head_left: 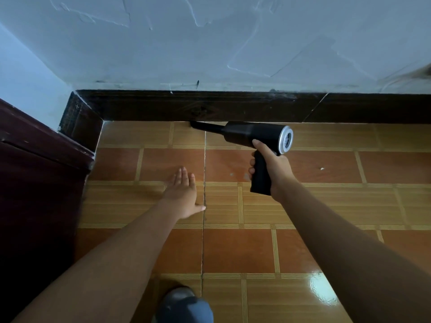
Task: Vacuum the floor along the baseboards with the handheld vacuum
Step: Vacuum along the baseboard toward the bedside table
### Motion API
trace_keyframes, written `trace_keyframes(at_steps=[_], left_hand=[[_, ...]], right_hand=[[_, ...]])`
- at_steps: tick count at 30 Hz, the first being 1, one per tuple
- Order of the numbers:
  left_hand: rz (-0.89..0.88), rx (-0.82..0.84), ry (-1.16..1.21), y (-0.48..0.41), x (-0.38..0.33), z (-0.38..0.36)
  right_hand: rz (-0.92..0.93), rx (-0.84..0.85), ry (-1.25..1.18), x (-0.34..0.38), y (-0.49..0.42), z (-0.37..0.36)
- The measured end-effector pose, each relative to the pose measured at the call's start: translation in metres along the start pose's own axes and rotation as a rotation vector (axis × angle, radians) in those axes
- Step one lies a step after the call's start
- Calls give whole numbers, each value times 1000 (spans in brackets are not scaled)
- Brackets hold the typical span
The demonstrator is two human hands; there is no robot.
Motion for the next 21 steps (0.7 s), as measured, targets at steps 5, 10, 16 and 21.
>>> trace_keyframes(at_steps=[5, 10, 16, 21], left_hand=[[16, -104, -56, -3, -6, 0], [52, -168, -121, -3, -11, 9], [16, -348, -43, -15, -35, 21], [-34, -311, -48, -21, -55, 18]], right_hand=[[20, -37, -22, -4, 6, 2], [34, -54, -56, -4, 9, 7], [68, -66, -58, -5, 8, 28], [90, -94, -47, -8, 7, 48]])
Point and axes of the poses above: each hand's wrist, its own y-axis away from the middle knuckle, its own z-axis out of the back of the hand, x = y × z, the point moved 2 cm from there along -y, towards the middle knuckle, and after that the axes turned 1 degree about z, right-handed, at the moved point
